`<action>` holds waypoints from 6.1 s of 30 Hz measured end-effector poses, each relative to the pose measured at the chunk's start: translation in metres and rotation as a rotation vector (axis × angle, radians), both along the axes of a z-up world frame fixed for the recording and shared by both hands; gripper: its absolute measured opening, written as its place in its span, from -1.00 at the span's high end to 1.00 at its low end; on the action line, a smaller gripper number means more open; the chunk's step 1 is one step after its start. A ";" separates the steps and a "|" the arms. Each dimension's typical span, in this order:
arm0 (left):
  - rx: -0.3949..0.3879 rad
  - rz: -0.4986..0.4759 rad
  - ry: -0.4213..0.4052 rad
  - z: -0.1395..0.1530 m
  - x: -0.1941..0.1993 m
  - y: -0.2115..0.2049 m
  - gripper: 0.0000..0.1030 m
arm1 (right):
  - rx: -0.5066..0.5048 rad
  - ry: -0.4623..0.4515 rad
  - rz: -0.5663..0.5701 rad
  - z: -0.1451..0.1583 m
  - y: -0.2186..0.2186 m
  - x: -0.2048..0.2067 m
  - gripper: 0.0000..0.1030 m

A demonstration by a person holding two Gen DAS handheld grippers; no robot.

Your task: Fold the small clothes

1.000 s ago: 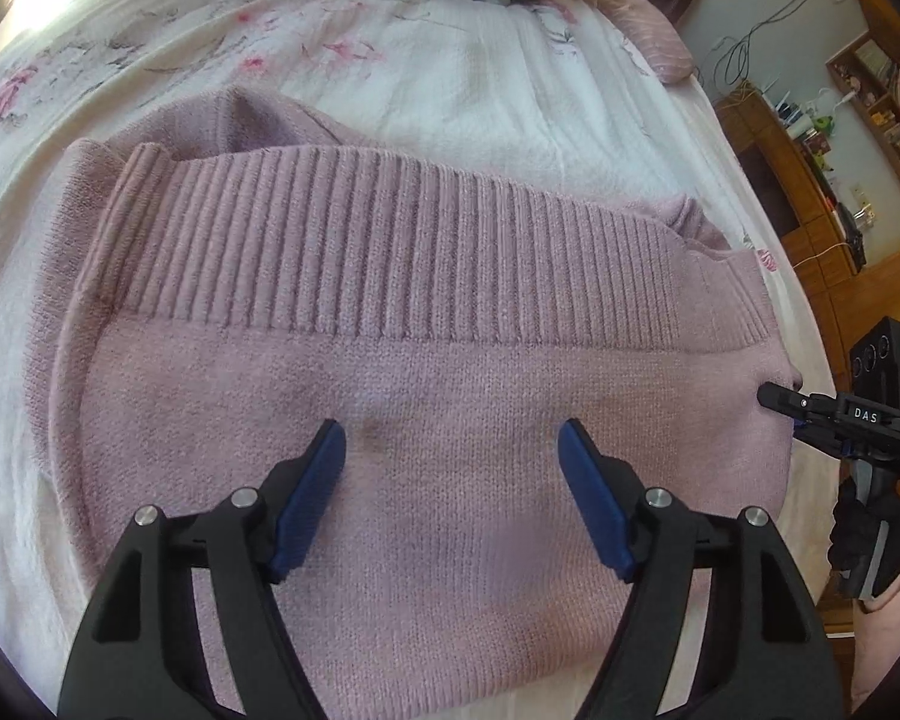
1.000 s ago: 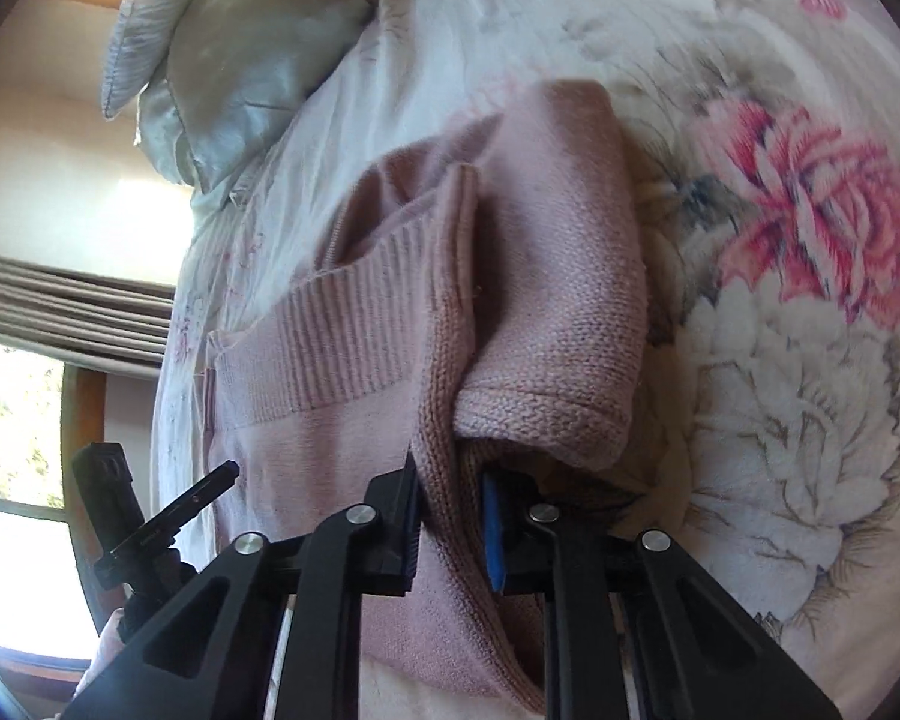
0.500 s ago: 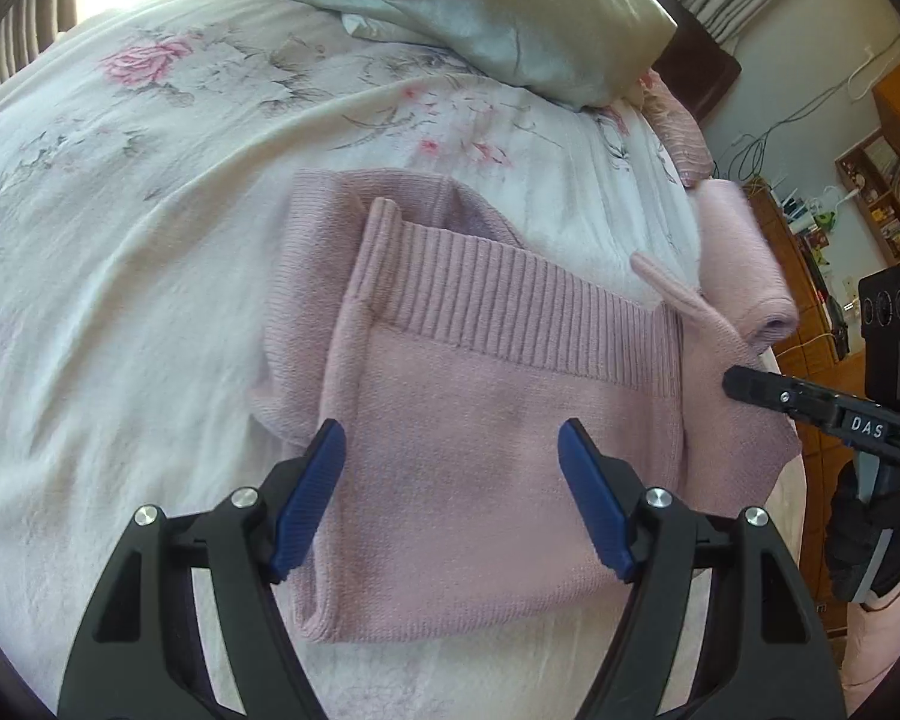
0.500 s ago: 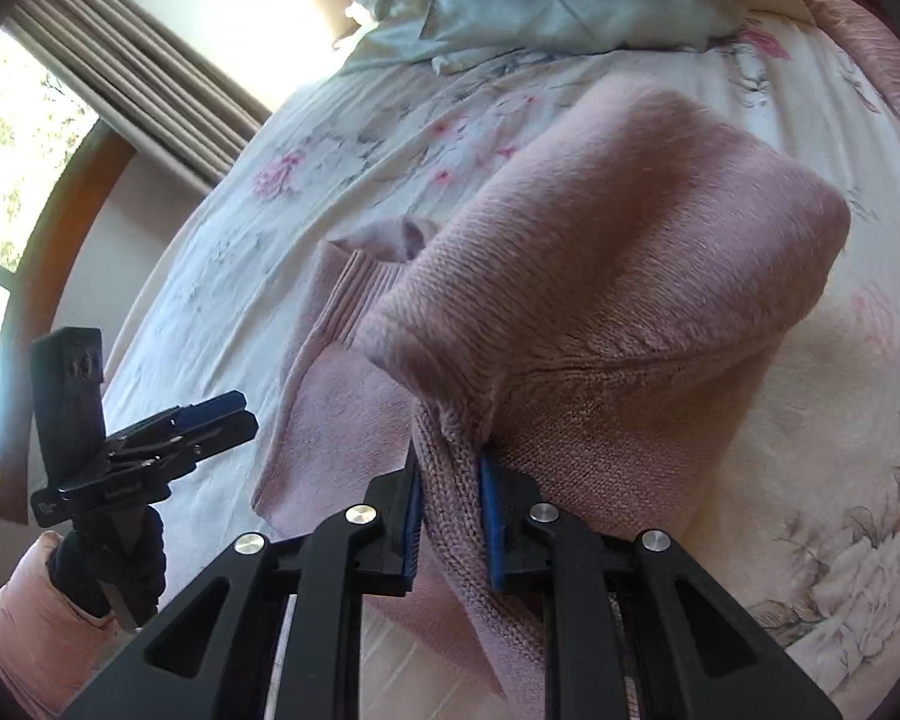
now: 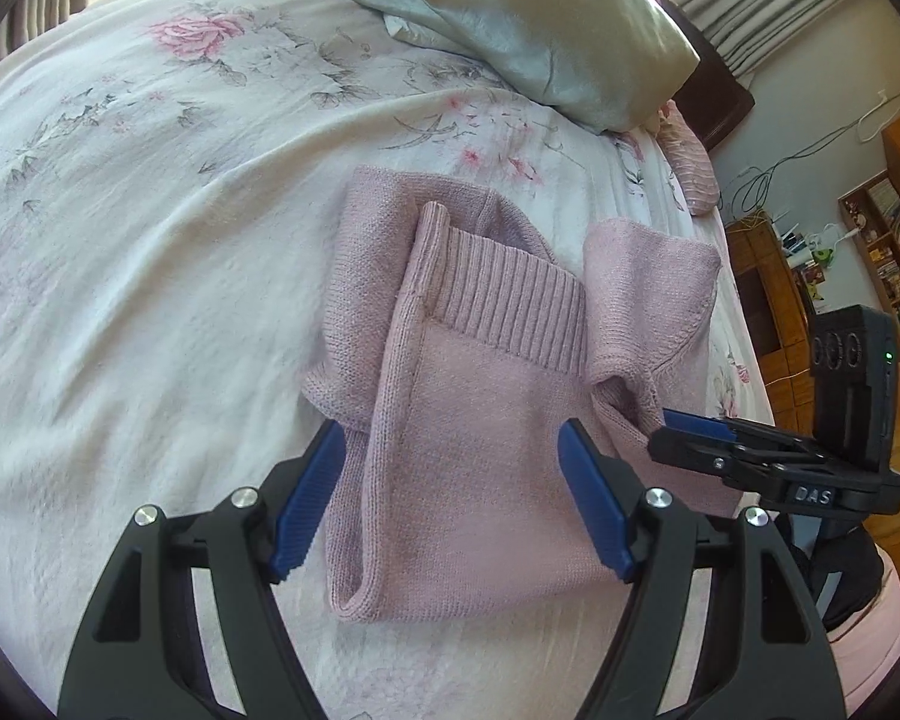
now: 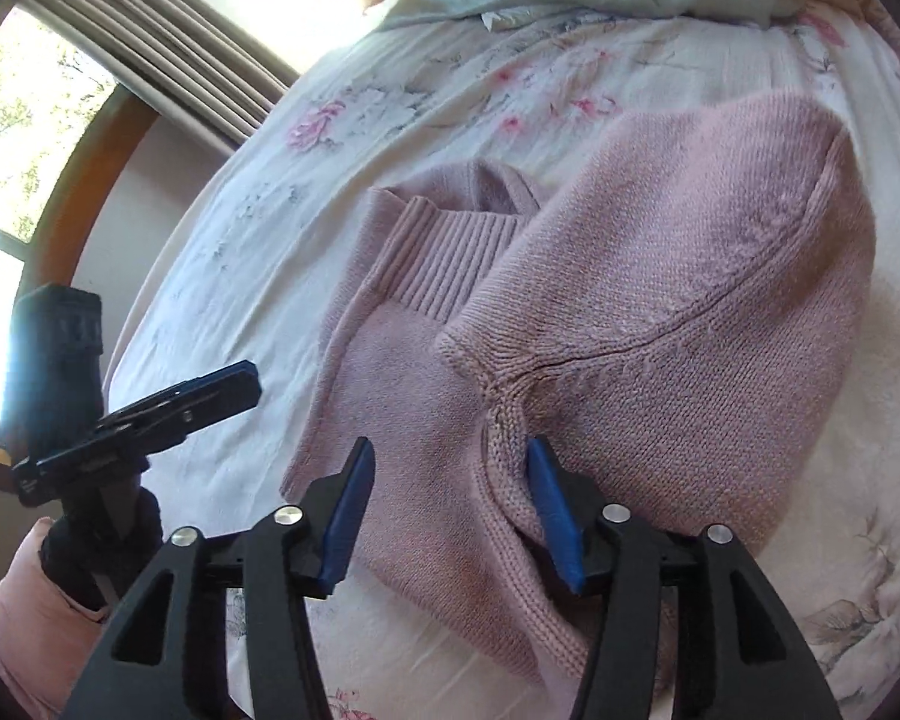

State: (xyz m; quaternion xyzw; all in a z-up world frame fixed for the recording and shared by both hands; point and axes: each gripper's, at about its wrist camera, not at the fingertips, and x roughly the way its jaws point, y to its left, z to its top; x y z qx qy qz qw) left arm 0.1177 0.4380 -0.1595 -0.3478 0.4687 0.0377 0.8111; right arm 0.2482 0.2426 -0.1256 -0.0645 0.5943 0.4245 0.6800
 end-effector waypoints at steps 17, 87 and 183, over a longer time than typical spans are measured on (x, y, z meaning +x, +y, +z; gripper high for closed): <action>-0.125 -0.029 -0.020 0.008 0.036 -0.028 -0.50 | -0.029 -0.139 -0.071 -0.012 -0.070 -0.025 -0.19; -0.235 0.044 -0.053 -0.040 -0.004 0.045 -0.06 | 0.247 0.050 0.050 -0.019 -0.009 -0.118 -0.28; -0.144 0.119 0.093 -0.064 -0.012 0.023 -0.61 | 0.092 0.028 -0.177 -0.042 -0.083 -0.040 -0.24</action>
